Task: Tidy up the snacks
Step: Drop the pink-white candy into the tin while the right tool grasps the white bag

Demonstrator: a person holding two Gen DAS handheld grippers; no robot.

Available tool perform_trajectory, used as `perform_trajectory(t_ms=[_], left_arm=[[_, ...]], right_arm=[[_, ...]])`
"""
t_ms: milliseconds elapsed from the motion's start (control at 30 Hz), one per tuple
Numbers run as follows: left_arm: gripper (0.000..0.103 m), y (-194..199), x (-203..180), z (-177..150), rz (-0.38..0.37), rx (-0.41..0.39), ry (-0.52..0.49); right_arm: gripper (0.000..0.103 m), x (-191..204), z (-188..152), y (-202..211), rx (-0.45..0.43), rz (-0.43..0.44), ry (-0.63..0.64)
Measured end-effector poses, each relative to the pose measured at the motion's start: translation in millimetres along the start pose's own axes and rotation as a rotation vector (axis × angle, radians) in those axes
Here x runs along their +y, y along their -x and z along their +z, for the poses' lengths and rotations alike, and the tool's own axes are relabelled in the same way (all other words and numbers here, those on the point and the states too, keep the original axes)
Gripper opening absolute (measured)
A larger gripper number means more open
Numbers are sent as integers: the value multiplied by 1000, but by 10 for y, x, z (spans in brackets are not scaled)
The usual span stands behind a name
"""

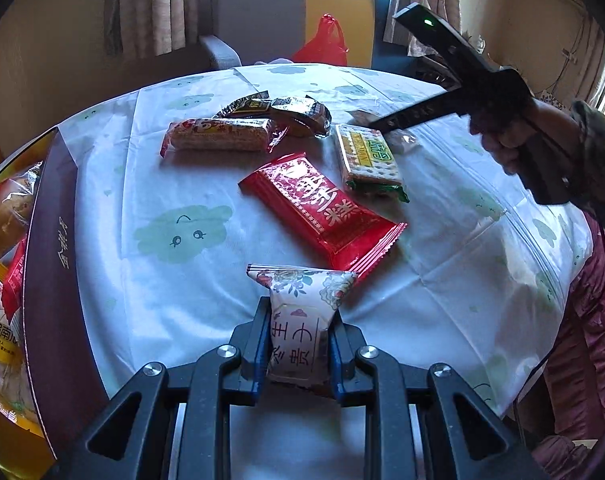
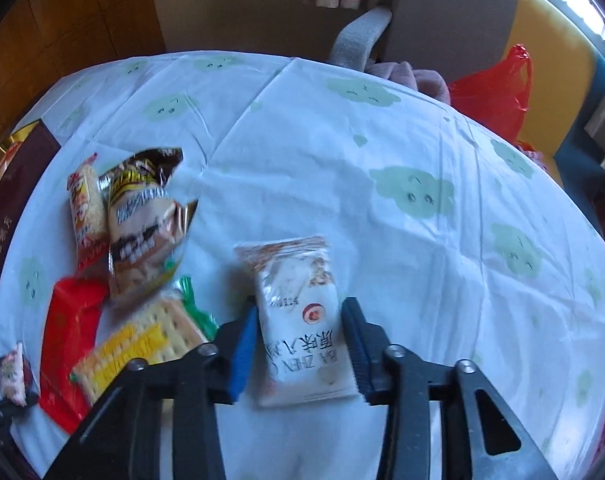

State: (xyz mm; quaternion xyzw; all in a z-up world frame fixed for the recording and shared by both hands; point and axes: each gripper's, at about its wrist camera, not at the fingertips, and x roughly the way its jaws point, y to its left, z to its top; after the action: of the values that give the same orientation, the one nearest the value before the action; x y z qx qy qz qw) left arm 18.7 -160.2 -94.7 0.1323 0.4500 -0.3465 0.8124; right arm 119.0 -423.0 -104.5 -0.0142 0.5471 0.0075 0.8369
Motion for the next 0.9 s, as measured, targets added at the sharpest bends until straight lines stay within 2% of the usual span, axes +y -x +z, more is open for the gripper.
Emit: perform_trajectory(t_ms=[233, 400, 567, 700, 800, 900], left_arm=[[24, 26, -30, -40, 14, -15, -4], [24, 35, -79, -22, 35, -13, -18], [23, 205, -82, -3, 11, -31, -1], [23, 549, -10, 35, -12, -99, 29], [23, 887, 192, 77, -10, -167, 93], [23, 1196, 548, 116, 43, -216, 180]], right_arm=[[37, 7, -589, 293, 3, 9, -146], [37, 228, -1016, 494, -63, -29, -184], [34, 386, -1071, 505, -114, -119, -179], [34, 374, -1093, 510, -134, -119, -193], [35, 376, -1122, 515, -149, -121, -203], [35, 392, -1145, 513, -164, -129, -206]])
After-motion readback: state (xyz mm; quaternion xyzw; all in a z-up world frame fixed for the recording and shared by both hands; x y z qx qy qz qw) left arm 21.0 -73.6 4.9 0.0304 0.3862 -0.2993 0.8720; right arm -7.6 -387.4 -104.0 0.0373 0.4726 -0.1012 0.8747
